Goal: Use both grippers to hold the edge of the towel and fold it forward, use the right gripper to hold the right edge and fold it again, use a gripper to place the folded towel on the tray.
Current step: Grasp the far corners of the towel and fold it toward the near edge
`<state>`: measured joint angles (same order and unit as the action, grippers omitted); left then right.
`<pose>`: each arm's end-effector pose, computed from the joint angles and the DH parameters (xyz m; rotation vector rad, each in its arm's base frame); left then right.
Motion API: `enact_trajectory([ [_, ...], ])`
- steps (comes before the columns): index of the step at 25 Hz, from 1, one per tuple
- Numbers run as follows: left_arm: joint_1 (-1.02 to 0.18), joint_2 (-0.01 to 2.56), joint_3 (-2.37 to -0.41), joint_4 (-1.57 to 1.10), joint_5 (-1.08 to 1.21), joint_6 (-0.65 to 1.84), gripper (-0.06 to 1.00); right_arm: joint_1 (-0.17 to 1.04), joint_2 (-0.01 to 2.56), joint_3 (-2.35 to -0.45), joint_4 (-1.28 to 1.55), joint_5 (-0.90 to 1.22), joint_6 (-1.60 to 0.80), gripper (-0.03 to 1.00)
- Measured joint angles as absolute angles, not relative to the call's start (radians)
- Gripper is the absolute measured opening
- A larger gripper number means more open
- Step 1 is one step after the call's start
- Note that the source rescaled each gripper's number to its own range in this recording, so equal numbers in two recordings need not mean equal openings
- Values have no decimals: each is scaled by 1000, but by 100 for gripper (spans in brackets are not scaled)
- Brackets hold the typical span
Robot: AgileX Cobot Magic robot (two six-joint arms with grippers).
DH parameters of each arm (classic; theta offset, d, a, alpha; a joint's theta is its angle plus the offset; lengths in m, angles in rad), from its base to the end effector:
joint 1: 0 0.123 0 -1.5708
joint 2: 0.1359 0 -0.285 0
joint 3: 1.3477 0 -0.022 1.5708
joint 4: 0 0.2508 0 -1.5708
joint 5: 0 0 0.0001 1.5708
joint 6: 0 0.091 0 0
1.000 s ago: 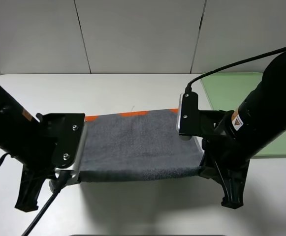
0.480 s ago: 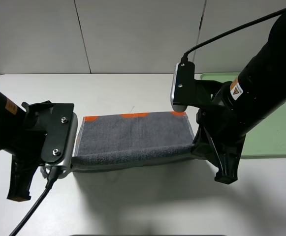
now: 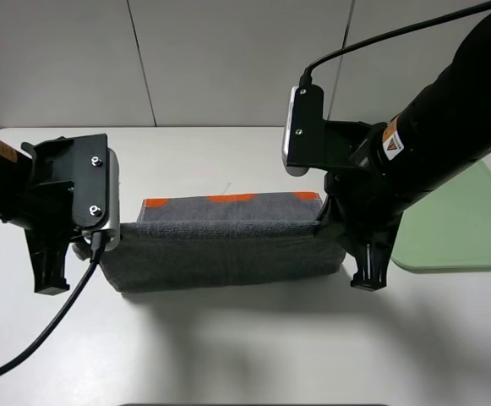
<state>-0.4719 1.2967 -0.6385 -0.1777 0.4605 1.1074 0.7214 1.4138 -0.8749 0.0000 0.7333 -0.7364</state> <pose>0.2022 -0.1112 0.2106 1.7113 1.9477 0.0719 0.1978 0.1739 0.2339 -1.8355 2.0556 -0.0040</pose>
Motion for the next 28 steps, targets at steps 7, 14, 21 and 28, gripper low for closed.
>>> enact_trajectory([
  [7,-458,1297,-638,-175,427,1127,0,721,1469,-875,-25,689,-754,0],
  [14,-456,1298,-636,-169,383,1130,0,721,1497,-875,-53,663,-761,0],
  [21,-452,1379,-635,-158,353,1130,0,721,1522,-915,-68,668,-761,0],
  [28,-452,1465,-673,-149,302,1130,0,667,1559,-963,-67,669,-765,0],
])
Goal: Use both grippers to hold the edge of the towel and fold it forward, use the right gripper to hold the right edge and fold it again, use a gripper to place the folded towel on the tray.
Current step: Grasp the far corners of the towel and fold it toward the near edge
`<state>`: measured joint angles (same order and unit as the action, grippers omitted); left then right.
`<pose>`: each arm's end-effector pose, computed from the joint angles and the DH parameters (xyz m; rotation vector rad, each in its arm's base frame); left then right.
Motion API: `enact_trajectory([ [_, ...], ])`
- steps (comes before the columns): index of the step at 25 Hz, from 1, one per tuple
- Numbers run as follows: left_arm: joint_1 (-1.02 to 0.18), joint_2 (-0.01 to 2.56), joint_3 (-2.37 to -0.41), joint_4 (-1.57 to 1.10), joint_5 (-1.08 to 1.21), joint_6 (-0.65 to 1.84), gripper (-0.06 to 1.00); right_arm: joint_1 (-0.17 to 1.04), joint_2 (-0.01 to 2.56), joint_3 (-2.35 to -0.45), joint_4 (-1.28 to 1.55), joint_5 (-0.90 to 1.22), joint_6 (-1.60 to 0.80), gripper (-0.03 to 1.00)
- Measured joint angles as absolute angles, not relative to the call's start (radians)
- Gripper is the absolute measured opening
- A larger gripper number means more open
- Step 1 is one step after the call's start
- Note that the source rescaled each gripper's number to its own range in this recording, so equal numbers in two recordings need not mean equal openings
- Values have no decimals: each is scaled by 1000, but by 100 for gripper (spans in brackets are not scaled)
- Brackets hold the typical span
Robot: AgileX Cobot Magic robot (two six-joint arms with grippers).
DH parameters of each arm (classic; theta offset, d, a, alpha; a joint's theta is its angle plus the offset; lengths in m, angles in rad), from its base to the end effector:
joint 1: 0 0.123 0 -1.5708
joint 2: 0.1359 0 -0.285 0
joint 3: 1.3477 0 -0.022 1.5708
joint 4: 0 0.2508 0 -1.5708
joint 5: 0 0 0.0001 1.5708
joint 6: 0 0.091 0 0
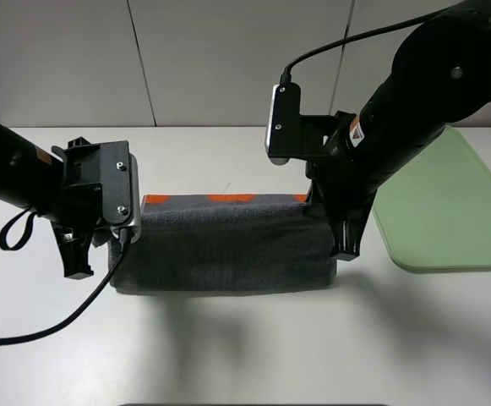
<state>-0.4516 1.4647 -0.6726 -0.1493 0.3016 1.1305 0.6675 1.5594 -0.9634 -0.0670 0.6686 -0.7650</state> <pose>0.2345 -0.1182 0.1854 1.7127 1.9287 0.1443 0.2379 0.1827 0.2189 -1.8508 2.0335 -0.0981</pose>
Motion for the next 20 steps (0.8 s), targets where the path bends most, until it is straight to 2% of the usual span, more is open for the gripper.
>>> enact_trajectory([
  [9,-445,1591,-789,-118,301,1131,0,648,1665,-1057,-87,707,-797,0],
  [20,-342,1665,-875,-139,294,1187,0,590,1764,-1152,-49,664,-815,0],
])
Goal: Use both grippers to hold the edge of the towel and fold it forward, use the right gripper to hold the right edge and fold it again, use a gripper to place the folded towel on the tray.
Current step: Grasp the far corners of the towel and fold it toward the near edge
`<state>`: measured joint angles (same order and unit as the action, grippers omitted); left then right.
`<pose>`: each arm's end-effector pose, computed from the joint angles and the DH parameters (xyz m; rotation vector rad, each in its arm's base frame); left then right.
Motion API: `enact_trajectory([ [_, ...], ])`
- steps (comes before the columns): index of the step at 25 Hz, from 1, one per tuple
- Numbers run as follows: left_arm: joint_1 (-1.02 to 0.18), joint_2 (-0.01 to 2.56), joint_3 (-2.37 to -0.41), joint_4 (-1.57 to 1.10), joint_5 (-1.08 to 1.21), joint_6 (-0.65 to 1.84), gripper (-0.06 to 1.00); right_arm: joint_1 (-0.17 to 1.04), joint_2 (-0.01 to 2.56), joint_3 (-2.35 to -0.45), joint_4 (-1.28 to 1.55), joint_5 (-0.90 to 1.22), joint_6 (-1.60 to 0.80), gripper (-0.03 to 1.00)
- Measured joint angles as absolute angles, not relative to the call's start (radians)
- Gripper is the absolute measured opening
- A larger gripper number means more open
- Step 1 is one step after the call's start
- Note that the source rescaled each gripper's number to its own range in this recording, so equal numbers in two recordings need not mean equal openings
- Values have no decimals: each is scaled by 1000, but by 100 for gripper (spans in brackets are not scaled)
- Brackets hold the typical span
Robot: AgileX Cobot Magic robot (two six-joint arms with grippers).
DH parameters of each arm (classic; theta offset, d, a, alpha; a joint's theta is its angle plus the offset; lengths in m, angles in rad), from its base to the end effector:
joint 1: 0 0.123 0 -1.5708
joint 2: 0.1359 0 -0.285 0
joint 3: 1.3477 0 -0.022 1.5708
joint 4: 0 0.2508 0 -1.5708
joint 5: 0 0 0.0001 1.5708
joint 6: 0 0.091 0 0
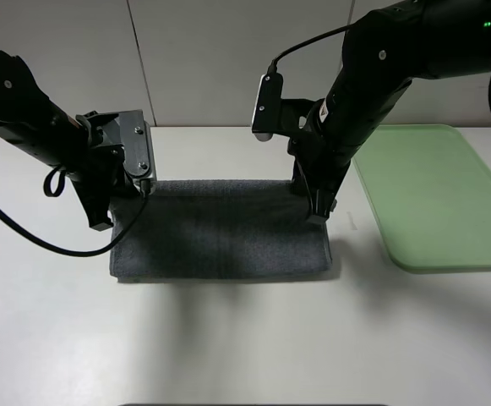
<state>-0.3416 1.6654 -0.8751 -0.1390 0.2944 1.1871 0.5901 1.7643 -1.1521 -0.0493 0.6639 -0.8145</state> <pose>0.3004 -0.1107 0.1788 1.6693 1.9668 0.2178 0.2958 0.1947 0.2016 -1.8202 2.0804 -0.1119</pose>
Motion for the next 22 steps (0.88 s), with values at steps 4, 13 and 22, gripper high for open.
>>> enact_trajectory([
  [4,-336,1675,-876,-140,254,1204,0,587,1784,-1153,-41,646,-833,0],
  [13,-335,1741,-876,-137,133,1209,0,579,1808,-1153,-45,608,-836,0],
  [22,-335,1769,-876,-130,73,1209,0,579,1822,-1153,-45,598,-833,0],
])
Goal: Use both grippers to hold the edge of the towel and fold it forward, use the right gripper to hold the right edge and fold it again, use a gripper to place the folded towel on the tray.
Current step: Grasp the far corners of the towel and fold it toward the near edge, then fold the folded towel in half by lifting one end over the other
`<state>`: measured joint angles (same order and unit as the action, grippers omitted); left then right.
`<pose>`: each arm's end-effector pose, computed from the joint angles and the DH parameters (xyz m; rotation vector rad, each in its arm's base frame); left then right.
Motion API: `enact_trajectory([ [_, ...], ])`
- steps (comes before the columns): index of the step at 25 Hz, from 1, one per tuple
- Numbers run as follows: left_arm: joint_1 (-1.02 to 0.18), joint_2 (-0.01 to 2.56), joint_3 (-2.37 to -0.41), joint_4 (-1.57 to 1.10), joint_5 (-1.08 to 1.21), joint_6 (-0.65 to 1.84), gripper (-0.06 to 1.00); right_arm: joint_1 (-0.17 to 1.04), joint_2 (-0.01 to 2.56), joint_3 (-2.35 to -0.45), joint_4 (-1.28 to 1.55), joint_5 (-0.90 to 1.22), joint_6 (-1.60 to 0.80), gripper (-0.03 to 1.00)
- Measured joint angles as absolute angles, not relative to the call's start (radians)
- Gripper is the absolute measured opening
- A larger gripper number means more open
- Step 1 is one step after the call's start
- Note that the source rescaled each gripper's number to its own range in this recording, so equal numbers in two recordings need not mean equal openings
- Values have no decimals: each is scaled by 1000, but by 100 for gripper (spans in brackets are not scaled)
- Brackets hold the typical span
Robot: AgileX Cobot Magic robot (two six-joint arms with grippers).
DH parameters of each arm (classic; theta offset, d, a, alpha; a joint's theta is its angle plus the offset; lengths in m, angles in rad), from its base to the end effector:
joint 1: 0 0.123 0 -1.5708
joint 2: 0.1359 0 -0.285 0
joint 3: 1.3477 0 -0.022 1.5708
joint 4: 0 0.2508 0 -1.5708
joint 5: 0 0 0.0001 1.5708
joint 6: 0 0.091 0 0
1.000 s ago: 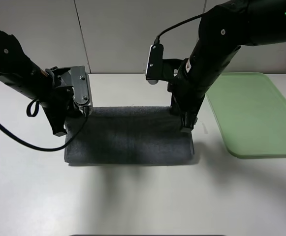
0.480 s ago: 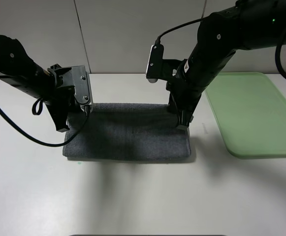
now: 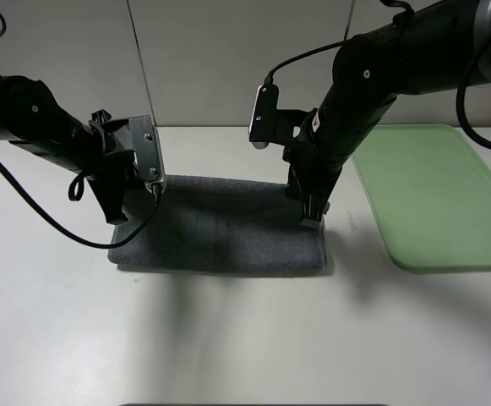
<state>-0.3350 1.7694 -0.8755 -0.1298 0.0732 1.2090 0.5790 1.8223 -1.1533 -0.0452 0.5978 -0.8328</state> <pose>0.3217 -0.1129 0.1562 1.6120 1.8794 0.3135 0.3059 0.1972 0.1833 -1.8212 2.0678 -0.1140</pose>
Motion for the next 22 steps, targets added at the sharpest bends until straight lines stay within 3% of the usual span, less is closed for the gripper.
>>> enact_trajectory([
  [7,-335,1773,-876,-127,69,1209,0,579,1822,-1153,-45,593,-811,0],
  [10,-335,1773,-876,-126,60,1188,9,579,1822,-1153,-72,586,-810,4],
  [11,-332,1773,-876,-119,51,1180,18,577,1822,-1153,-100,599,-801,12],
  [12,-326,1773,-876,-114,45,1174,29,573,1822,-1153,-121,613,-777,26],
  [14,-319,1773,-873,-113,36,1161,61,565,1822,-1152,-177,619,-701,65],
  [15,-317,1773,-870,-113,19,1150,76,564,1822,-1152,-208,611,-654,80],
  [18,-317,1773,-868,-113,-12,1122,94,564,1821,-1152,-277,582,-576,96],
  [22,-317,1773,-867,-113,-24,1116,99,564,1819,-1152,-291,580,-554,100],
])
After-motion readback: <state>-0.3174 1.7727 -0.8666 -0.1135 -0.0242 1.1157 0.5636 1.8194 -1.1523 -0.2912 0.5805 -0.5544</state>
